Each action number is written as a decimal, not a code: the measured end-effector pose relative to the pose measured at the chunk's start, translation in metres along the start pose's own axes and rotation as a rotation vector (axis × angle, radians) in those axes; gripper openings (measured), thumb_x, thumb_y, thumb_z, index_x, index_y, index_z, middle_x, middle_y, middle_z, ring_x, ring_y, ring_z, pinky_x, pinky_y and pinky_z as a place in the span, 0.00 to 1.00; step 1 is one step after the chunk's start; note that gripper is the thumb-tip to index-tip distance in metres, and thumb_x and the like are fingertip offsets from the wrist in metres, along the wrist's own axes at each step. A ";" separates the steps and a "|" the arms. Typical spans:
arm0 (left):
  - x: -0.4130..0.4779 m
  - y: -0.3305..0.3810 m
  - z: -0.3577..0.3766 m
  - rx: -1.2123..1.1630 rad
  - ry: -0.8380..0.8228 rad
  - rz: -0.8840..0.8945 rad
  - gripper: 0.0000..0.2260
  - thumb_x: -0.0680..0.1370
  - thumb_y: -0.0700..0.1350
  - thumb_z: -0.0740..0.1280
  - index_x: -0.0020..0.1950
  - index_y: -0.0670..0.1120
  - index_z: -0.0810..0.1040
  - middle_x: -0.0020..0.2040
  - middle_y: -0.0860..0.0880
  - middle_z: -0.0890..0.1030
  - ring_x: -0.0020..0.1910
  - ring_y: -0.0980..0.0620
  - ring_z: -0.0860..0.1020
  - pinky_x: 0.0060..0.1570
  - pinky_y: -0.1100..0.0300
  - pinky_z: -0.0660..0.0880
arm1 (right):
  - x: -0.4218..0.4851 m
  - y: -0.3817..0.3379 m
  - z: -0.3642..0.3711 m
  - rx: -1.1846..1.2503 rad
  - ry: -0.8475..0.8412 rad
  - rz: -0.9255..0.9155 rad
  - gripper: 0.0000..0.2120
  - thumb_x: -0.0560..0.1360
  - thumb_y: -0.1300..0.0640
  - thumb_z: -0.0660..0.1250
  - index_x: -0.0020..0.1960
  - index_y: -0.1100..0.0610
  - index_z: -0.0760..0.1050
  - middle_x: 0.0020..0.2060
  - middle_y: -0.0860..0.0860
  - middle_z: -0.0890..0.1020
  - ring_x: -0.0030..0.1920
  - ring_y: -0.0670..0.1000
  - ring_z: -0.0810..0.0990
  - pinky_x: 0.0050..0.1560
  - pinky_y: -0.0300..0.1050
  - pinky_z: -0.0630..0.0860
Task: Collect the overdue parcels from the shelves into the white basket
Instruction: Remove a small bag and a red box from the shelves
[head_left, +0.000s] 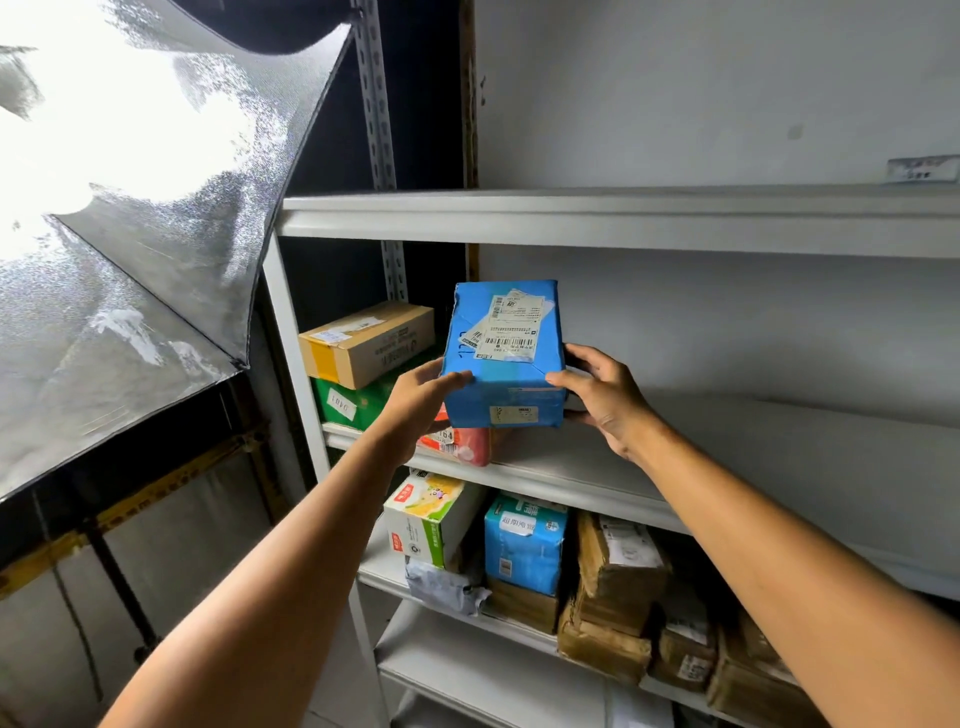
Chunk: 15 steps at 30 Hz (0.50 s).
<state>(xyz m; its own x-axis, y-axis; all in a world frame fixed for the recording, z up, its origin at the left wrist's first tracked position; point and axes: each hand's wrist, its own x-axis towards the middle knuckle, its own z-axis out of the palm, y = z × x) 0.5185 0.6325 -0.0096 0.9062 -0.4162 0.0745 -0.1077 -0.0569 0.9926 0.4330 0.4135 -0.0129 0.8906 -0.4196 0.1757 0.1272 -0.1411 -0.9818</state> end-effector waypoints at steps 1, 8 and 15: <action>-0.003 0.000 0.007 -0.006 -0.004 -0.001 0.17 0.78 0.46 0.70 0.67 0.51 0.77 0.58 0.45 0.82 0.56 0.50 0.80 0.40 0.60 0.79 | -0.004 0.001 -0.007 0.003 0.001 -0.003 0.37 0.62 0.47 0.76 0.70 0.48 0.71 0.65 0.49 0.77 0.59 0.52 0.79 0.54 0.60 0.81; -0.022 0.007 0.057 -0.028 0.004 -0.010 0.18 0.77 0.44 0.71 0.67 0.49 0.77 0.57 0.47 0.83 0.54 0.53 0.80 0.41 0.59 0.81 | -0.029 0.004 -0.058 0.042 0.004 -0.010 0.27 0.72 0.58 0.74 0.69 0.51 0.72 0.67 0.49 0.75 0.54 0.49 0.81 0.52 0.54 0.82; -0.036 0.010 0.111 -0.046 -0.027 -0.011 0.21 0.75 0.41 0.72 0.67 0.47 0.75 0.58 0.46 0.82 0.50 0.52 0.82 0.35 0.63 0.79 | -0.056 0.006 -0.112 0.041 0.017 -0.009 0.24 0.73 0.60 0.73 0.67 0.50 0.73 0.66 0.48 0.76 0.58 0.51 0.79 0.54 0.57 0.81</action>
<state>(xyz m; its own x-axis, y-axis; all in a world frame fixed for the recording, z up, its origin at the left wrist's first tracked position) 0.4396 0.5458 -0.0132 0.8957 -0.4404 0.0618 -0.0785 -0.0197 0.9967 0.3355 0.3359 -0.0209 0.8819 -0.4334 0.1854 0.1535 -0.1078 -0.9822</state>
